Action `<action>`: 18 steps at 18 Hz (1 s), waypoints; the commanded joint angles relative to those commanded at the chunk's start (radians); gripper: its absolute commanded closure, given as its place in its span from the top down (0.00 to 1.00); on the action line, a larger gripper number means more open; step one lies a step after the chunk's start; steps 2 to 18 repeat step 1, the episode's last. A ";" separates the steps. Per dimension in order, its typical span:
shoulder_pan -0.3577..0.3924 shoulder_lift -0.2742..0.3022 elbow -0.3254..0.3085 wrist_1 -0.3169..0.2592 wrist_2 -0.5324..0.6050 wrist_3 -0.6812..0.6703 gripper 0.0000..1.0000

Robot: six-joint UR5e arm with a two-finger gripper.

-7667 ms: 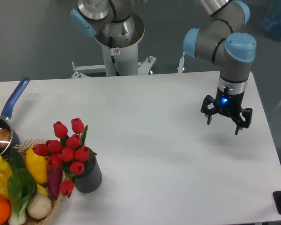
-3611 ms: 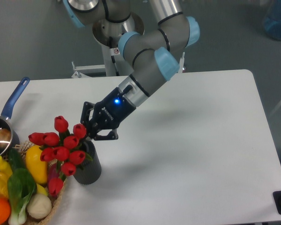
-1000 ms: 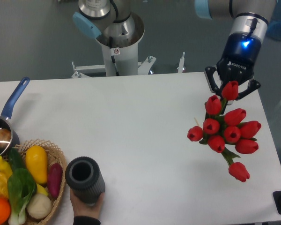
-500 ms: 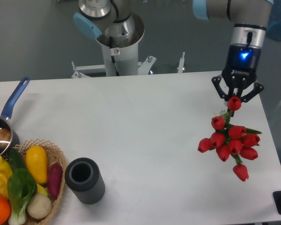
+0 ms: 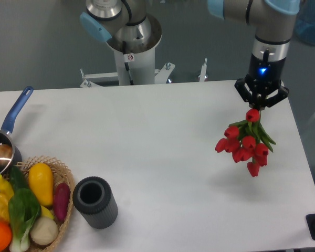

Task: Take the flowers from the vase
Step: 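Carry the tulip bunch away from the vase and hold it raised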

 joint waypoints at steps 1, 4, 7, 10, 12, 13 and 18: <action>-0.020 -0.017 0.025 -0.006 0.043 0.000 0.00; -0.020 -0.017 0.025 -0.006 0.043 0.000 0.00; -0.020 -0.017 0.025 -0.006 0.043 0.000 0.00; -0.020 -0.017 0.025 -0.006 0.043 0.000 0.00; -0.020 -0.017 0.025 -0.006 0.043 0.000 0.00; -0.020 -0.017 0.025 -0.006 0.043 0.000 0.00; -0.020 -0.017 0.025 -0.006 0.043 0.000 0.00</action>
